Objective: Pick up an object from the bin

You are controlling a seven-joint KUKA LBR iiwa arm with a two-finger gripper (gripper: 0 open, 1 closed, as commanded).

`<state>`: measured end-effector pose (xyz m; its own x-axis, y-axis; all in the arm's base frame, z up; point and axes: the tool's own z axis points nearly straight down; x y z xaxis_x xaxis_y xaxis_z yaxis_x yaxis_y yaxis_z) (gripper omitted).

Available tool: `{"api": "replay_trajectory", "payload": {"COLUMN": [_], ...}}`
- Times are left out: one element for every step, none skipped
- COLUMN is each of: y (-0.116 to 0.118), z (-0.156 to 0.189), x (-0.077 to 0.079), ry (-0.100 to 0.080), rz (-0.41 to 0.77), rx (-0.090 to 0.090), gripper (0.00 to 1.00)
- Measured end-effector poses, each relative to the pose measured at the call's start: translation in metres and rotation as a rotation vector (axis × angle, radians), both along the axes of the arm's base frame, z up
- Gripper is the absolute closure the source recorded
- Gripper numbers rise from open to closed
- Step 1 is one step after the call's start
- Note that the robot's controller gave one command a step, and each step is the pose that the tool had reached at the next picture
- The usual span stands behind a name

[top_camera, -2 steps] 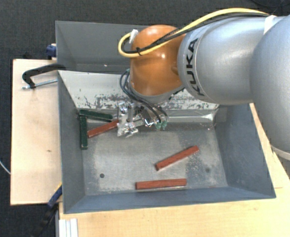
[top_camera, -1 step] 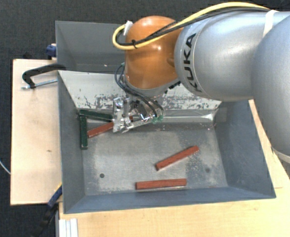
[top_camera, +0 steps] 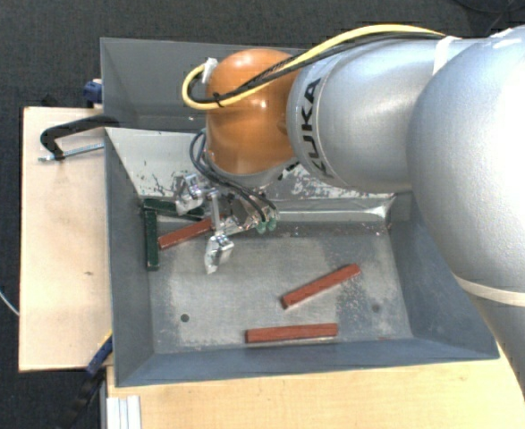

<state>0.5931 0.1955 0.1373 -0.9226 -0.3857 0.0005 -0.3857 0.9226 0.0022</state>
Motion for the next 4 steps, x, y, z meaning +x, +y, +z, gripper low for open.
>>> {"api": "replay_trajectory", "payload": {"y": [0.000,0.007,-0.009,-0.009], "z": [0.002,-0.016,-0.060,-0.060], "x": [0.001,0.006,0.009,0.009], "ry": [-0.003,-0.006,-0.004,-0.005], "rz": [0.000,-0.120,0.001,0.001], "rx": [0.000,0.001,0.002,0.003], "gripper": [0.00,0.00,1.00,1.00]}}
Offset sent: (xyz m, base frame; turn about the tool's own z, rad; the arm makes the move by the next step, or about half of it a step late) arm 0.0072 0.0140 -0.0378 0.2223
